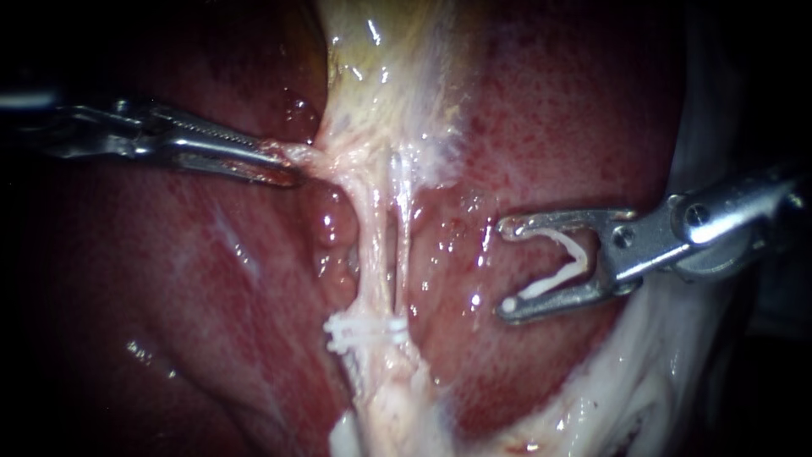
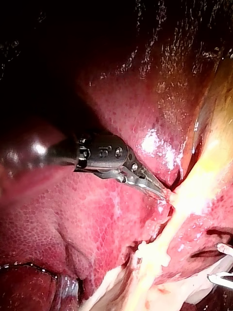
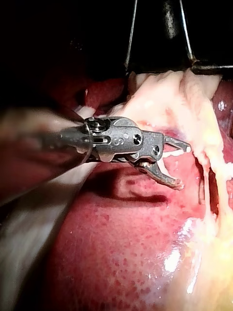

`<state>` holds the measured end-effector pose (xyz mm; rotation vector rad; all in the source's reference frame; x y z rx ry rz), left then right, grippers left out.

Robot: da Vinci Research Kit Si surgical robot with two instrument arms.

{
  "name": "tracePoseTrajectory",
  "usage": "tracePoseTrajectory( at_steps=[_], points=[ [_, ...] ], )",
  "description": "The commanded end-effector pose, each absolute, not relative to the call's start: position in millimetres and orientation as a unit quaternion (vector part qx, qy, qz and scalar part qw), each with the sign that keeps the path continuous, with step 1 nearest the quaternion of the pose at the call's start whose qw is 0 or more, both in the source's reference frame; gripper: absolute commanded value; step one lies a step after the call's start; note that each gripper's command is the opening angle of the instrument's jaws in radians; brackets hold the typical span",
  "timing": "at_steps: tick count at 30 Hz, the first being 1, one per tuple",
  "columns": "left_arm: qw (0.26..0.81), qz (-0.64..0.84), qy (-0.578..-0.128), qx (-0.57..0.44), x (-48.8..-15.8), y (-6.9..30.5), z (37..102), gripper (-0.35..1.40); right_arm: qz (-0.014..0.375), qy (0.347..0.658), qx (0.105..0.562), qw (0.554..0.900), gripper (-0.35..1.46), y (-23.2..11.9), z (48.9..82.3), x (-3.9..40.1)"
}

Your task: Clipping third clip left tube

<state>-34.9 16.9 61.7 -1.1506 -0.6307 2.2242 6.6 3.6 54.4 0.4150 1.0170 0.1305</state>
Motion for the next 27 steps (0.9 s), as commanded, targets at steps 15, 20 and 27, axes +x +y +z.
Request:
tracePoseTrajectory(
  at_steps=[15,20,27],
  points=[
    [0.286,0.823,-0.206,-0.446,-29.0,22.2,53.6,-0.35,0.062,0.483,0.197,0.851,0.50,3.5,54.2,7.0],
    [0.288,0.823,-0.203,-0.446,-29.1,21.9,53.8,-0.35,0.059,0.483,0.199,0.850,0.50,3.4,53.9,8.7],
    [0.288,0.823,-0.202,-0.445,-29.4,21.8,53.9,-0.35,0.109,0.490,0.243,0.830,0.50,3.3,54.5,13.5]
  ],
)
